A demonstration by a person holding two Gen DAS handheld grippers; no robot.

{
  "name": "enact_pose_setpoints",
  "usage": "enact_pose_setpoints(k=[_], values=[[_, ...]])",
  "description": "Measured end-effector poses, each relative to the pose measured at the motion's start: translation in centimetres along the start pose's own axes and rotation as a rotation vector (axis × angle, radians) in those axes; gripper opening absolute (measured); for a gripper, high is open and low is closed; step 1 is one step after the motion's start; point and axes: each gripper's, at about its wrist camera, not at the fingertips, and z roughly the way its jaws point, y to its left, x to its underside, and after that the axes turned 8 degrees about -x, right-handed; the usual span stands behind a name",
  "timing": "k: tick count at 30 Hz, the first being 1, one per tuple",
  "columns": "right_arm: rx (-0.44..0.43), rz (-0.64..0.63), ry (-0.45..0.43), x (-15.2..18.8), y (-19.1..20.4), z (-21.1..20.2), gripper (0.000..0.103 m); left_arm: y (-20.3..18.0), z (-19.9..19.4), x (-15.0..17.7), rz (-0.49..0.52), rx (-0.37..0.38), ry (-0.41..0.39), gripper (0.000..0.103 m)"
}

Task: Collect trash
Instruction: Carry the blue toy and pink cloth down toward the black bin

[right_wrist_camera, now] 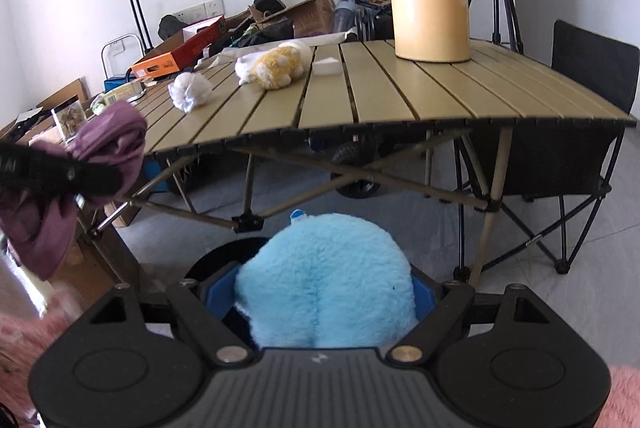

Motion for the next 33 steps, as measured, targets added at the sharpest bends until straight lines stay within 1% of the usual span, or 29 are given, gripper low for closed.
enact_pose_setpoints(k=[2, 5, 8, 13, 19, 24, 33], values=[[-0.012, -0.003, 0.01, 0.7, -0.1, -0.2, 0.083, -0.6, -0.7, 0.1, -0.015, -0.002, -0.018, 0.035], [-0.029, -0.017, 0.021, 1.4, -0.2, -0.4, 0.083, -1.5, -1.8, 0.3, -0.01, -0.021, -0.043, 0.035], [-0.043, -0.013, 0.026, 1.8, -0.6, -0.7, 0.083, -1.9, -2.4, 0.5, -0.015, -0.046, -0.04, 0.035], [-0.06, -0.008, 0.048, 2.7, -0.7, -0.7, 0.083, -1.1, -2.7, 1.3, -0.045, -0.081, -0.021, 0.035], [-0.059, -0.009, 0.092, 3.9, -0.6, -0.4, 0.083, -0.1, -1.7, 3.3, -0.06, -0.093, 0.037, 0.035], [-0.059, -0.024, 0.144, 4.7, 0.1, 0.5, 0.083, 1.6, -0.5, 5.1, -0.083, -0.114, 0.092, 0.035], [-0.099, -0.078, 0.316, 6.6, 1.7, 4.0, 0.083, 3.6, 2.7, 8.9, -0.127, -0.133, 0.251, 0.035]])
